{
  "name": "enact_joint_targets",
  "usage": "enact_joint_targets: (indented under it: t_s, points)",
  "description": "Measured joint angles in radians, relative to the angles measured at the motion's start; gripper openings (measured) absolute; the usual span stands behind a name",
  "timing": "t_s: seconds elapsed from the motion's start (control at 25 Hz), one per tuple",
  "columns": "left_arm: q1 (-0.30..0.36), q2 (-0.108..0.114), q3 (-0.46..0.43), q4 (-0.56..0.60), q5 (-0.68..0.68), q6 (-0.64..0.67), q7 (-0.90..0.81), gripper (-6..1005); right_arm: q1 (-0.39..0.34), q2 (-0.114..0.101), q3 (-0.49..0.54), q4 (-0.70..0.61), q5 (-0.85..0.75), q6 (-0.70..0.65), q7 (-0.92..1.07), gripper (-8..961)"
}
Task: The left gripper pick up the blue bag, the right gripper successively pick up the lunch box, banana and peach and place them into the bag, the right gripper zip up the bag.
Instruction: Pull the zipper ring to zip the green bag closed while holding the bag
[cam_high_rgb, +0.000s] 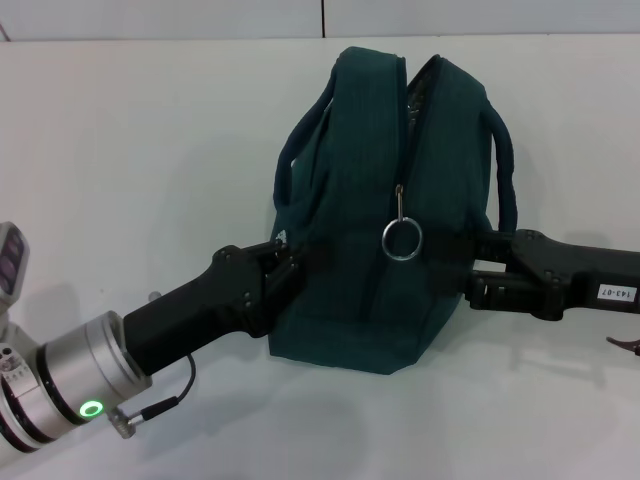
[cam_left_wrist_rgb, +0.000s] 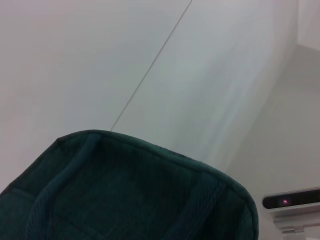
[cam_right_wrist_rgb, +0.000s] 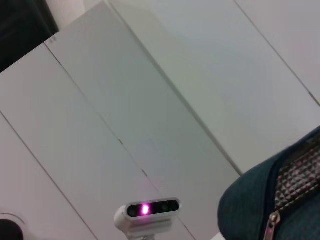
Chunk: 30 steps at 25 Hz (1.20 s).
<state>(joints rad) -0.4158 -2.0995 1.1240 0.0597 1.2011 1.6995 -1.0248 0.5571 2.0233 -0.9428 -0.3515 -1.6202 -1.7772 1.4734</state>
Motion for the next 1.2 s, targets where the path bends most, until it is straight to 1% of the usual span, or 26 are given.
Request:
enact_joint_targets:
  t_s: [0.52,1.2]
  points:
    - [0.0,0.0,0.004,0.002,0.0,0.007,0.001,48,0.007,0.002,0.006,0.002,0.002,0.052,0.005,736]
    - [0.0,0.001,0.004,0.005,-0.007,0.015,0.005,49,-0.005,-0.001,0.009,0.002,0.03,0.108,0.046,735]
